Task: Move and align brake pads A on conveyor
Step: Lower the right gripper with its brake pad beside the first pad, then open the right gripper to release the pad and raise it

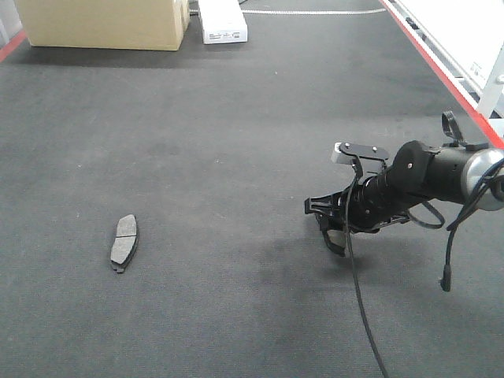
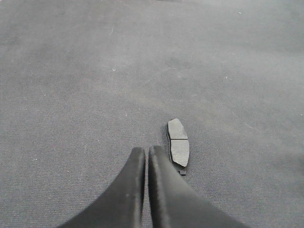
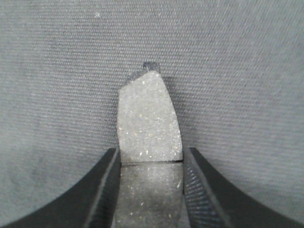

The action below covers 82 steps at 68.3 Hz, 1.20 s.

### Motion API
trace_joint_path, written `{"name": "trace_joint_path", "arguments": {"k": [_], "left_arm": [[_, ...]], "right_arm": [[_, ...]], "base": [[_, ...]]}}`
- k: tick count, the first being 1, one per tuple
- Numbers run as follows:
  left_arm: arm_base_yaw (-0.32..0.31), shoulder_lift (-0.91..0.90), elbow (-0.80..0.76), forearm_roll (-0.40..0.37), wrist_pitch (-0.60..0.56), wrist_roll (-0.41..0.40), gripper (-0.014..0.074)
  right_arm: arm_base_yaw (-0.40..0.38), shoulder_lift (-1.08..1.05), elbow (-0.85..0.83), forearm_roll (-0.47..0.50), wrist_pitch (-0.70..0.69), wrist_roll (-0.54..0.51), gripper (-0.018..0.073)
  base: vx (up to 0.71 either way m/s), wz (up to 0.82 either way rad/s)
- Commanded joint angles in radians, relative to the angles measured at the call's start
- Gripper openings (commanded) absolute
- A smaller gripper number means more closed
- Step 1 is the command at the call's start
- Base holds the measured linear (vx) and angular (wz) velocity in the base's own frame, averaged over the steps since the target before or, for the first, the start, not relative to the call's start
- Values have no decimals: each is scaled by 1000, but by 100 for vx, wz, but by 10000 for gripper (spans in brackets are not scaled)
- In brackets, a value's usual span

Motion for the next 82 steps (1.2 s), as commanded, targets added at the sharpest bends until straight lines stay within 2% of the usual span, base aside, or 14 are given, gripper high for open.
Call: {"name": "trace_joint_path", "arguments": {"k": [1, 18, 35, 48, 69, 82], "left_arm": [[-3, 0, -26, 22, -53, -4, -8], [-3, 0, -26, 22, -53, -4, -8], [-3, 0, -26, 22, -53, -4, -8], [-3, 0, -26, 22, -52, -4, -6], [-3, 0, -26, 22, -52, -4, -6], [-3, 0, -26, 22, -52, -4, -6]], "right_arm": [[-4, -48, -31, 22, -39, 2, 153], [-4, -38, -31, 22, 1, 6, 216], [-4, -38, -31, 22, 31, 10, 330], [-4, -39, -31, 23, 29, 18, 366], [-21, -185, -30, 23, 36, 38, 340], [-104, -360, -28, -55, 63, 39, 317]], "base": [[0, 0], [0, 0], [0, 0], [0, 0], [0, 0], [0, 0]]}}
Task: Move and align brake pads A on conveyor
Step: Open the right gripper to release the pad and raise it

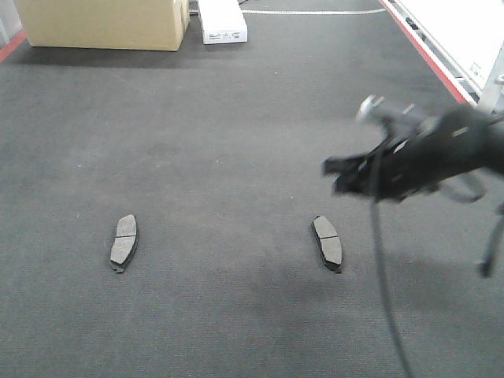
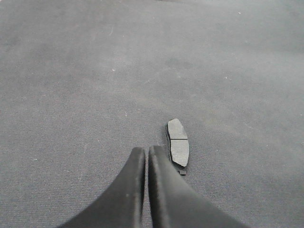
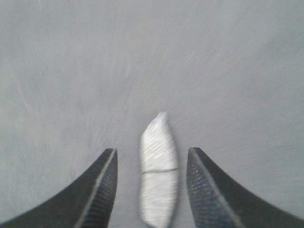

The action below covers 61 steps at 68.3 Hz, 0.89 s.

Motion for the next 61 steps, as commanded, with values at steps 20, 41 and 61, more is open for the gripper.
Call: {"name": "trace_joint_path", "arguments": {"k": [20, 41, 61], "left_arm": [[-3, 0, -26, 22, -52, -4, -6], [-3, 0, -26, 22, -52, -4, -6], [-3, 0, -26, 22, -52, -4, -6]], "right_arm": [[-103, -444, 212, -149, -175, -32, 307], [-103, -777, 481, -148, -248, -82, 258], [-103, -1061, 654, -146, -248, -83, 25]], "base": [[0, 0], [0, 0], [0, 0]]}}
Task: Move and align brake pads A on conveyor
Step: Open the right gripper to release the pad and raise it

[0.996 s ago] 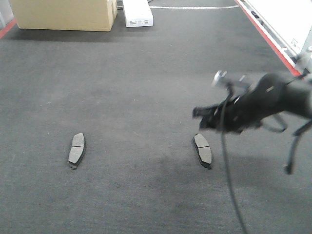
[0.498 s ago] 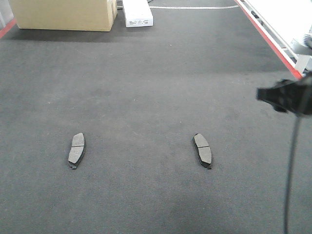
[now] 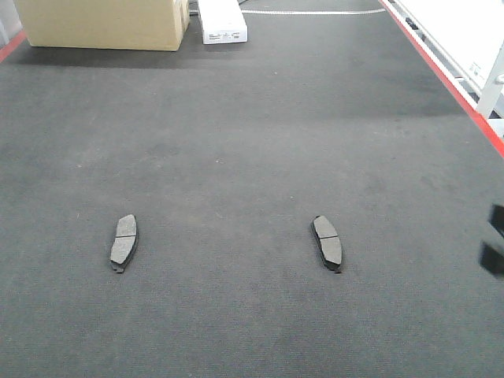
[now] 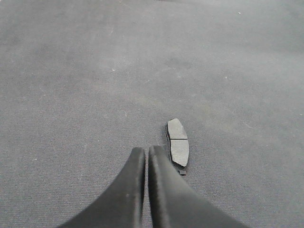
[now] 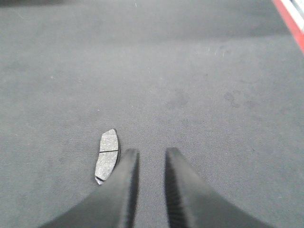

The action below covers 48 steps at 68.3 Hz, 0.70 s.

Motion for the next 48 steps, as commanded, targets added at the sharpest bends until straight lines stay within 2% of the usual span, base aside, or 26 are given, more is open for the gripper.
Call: {"name": "trace_joint_path", "arguments": {"k": [1, 4, 16, 48], "left_arm": [[-3, 0, -26, 22, -52, -4, -6], [-3, 0, -26, 22, -52, -4, -6], [-3, 0, -26, 22, -52, -4, -8], [-3, 0, -26, 22, -52, -4, -6]], "right_arm": [[-6, -75, 8, -2, -68, -14, 10], [-6, -101, 21, -2, -69, -14, -15], [-6, -166, 42, -2, -68, -14, -10], [-6, -169, 42, 1, -66, -13, -10]], "base": [[0, 0], [0, 0], [0, 0], [0, 0]]}}
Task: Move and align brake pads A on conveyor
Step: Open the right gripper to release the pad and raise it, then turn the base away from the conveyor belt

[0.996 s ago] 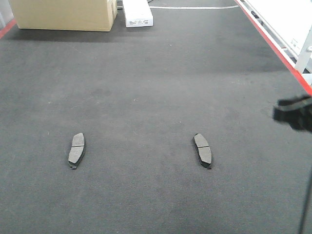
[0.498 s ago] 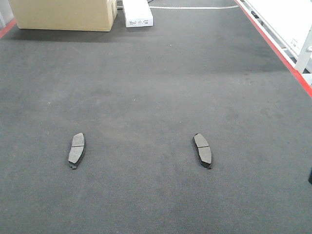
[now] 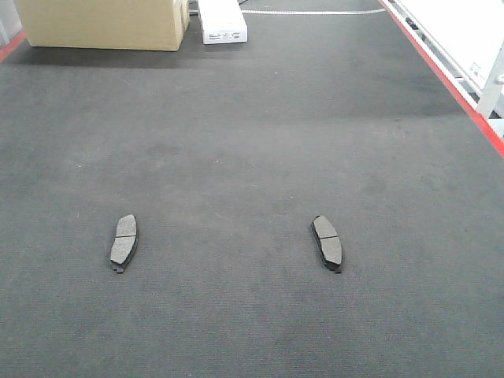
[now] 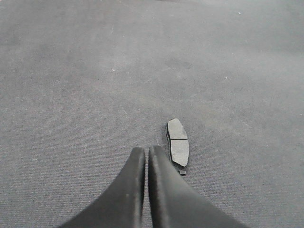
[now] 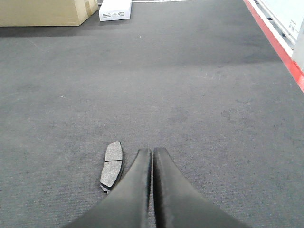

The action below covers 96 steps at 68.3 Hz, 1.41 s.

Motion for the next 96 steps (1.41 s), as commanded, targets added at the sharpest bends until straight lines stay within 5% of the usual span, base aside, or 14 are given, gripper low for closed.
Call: {"name": "trace_joint_path", "arguments": {"k": [1, 96], "left_arm": [[-3, 0, -26, 22, -52, -4, -6], [-3, 0, -26, 22, -52, -4, -6]], "right_arm": [[-6, 2, -27, 1, -66, -13, -10], [-6, 2, -27, 0, -68, -13, -10]], "base": [[0, 0], [-10, -5]]}}
